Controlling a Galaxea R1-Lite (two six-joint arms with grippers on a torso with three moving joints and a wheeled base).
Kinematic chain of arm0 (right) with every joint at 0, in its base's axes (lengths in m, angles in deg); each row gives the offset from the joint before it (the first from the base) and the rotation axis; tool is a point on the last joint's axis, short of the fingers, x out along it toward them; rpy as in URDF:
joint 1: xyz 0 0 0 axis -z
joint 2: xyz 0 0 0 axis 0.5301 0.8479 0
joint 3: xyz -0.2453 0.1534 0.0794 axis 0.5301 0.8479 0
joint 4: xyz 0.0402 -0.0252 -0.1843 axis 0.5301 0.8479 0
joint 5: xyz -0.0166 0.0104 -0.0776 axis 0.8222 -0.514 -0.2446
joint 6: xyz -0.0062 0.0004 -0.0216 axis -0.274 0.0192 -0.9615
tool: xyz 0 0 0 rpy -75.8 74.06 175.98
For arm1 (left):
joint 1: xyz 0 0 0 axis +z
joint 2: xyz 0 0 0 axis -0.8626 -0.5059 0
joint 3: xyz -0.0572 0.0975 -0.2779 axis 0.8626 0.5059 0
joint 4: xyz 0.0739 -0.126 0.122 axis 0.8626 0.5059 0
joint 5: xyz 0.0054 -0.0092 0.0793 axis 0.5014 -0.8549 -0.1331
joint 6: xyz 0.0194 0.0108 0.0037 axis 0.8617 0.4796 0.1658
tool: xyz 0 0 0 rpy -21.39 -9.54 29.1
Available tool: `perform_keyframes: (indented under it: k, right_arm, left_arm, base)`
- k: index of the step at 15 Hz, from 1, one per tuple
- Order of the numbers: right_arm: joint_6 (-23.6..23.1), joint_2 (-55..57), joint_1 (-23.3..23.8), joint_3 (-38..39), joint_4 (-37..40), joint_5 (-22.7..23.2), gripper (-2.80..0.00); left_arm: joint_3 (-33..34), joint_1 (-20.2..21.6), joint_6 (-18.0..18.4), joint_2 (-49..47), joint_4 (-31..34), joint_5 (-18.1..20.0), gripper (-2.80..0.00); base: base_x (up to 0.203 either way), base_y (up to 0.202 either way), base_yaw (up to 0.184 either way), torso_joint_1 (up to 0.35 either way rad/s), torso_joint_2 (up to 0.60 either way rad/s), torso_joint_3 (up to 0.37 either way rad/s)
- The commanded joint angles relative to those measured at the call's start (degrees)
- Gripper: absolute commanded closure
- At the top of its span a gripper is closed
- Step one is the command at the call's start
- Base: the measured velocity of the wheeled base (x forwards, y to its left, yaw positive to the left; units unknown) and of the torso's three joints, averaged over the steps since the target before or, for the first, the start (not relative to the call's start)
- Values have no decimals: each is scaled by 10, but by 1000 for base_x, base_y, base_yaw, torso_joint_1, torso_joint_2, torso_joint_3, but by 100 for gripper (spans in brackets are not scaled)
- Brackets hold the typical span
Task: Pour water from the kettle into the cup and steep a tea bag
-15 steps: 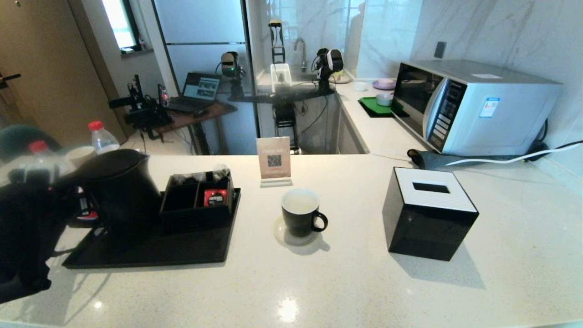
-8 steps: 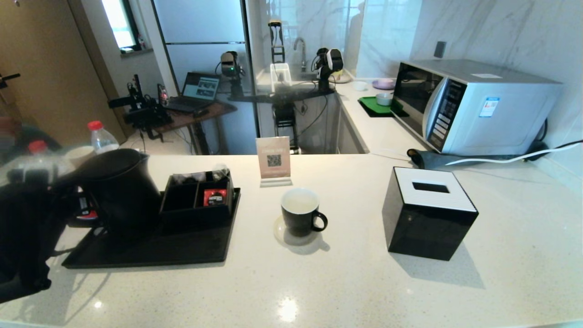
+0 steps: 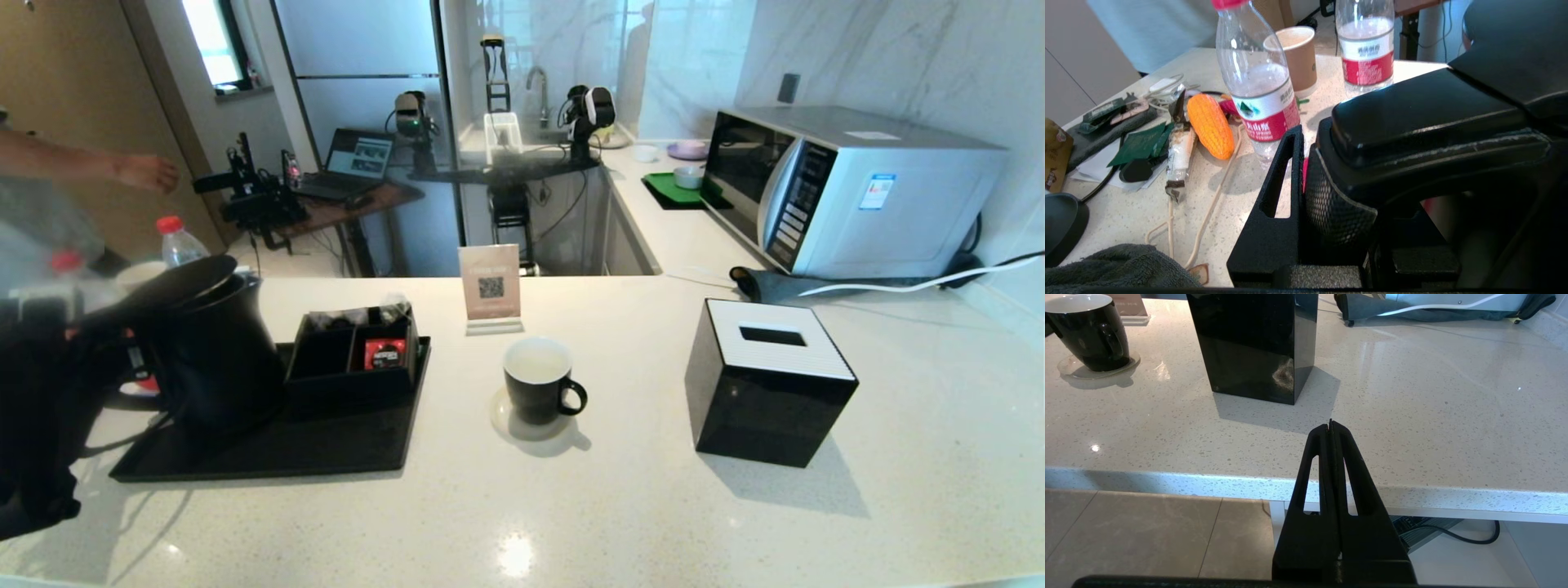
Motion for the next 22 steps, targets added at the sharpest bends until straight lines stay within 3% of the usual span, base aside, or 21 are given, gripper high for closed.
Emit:
perform_keyframes:
  k: [1,16,22]
  right_arm:
    - [0,1,0,0,0,0,0]
    - [0,1,0,0,0,0,0]
    - [0,1,0,0,0,0,0]
  left_arm:
    - [4,9,-3,24,-30,0,0]
    - [63,14,-19,138,-30,3,0]
    - [67,-25,-21,192,-30,4,0]
  base:
    - [0,0,0,0,0,0]
    - [0,0,0,0,0,0]
    - [0,0,0,0,0,0]
